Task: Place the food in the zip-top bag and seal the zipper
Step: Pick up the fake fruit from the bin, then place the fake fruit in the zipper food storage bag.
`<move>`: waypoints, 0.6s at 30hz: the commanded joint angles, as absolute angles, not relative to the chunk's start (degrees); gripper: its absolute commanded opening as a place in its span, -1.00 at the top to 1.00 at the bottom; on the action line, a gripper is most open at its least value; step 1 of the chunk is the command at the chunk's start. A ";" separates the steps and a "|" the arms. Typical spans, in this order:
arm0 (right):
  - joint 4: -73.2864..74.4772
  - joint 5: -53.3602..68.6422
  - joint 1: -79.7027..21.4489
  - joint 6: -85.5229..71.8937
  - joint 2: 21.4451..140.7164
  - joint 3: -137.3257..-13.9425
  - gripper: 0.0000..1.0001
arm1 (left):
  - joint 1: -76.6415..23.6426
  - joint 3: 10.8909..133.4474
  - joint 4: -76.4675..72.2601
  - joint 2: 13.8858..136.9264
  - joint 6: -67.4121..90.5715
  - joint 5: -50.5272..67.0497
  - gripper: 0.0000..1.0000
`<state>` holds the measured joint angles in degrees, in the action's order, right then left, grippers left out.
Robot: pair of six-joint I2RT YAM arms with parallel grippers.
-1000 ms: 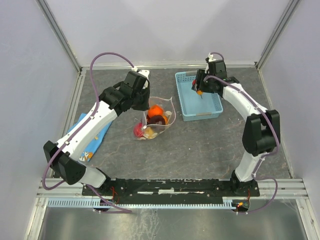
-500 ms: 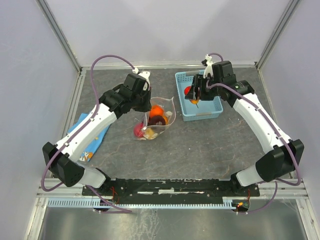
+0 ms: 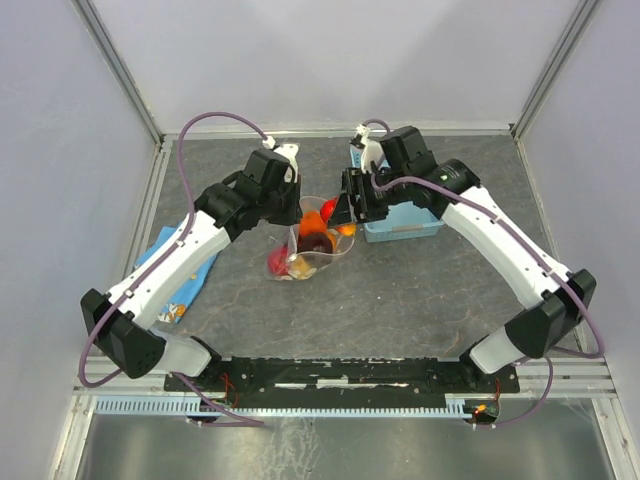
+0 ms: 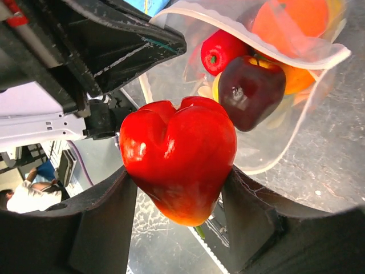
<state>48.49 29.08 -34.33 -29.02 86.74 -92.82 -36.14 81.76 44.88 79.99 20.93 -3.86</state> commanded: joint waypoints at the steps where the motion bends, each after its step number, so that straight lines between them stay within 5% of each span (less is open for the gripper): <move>1: 49.79 31.97 -35.62 -31.04 90.77 -96.83 0.15 | -36.61 81.58 42.06 77.61 19.77 -2.52 0.95; 9: 54.14 31.88 -37.45 -30.70 99.93 -102.02 0.14 | -37.13 80.33 39.16 78.04 20.41 -0.87 0.95; 18: 42.93 22.38 -37.69 -40.93 103.89 -99.27 0.11 | -38.65 81.01 36.46 78.39 20.62 -0.53 0.95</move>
<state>52.07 27.57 -37.41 -34.09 103.66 -99.29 -37.54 80.05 41.50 79.22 20.93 -2.35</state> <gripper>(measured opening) 0.630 0.043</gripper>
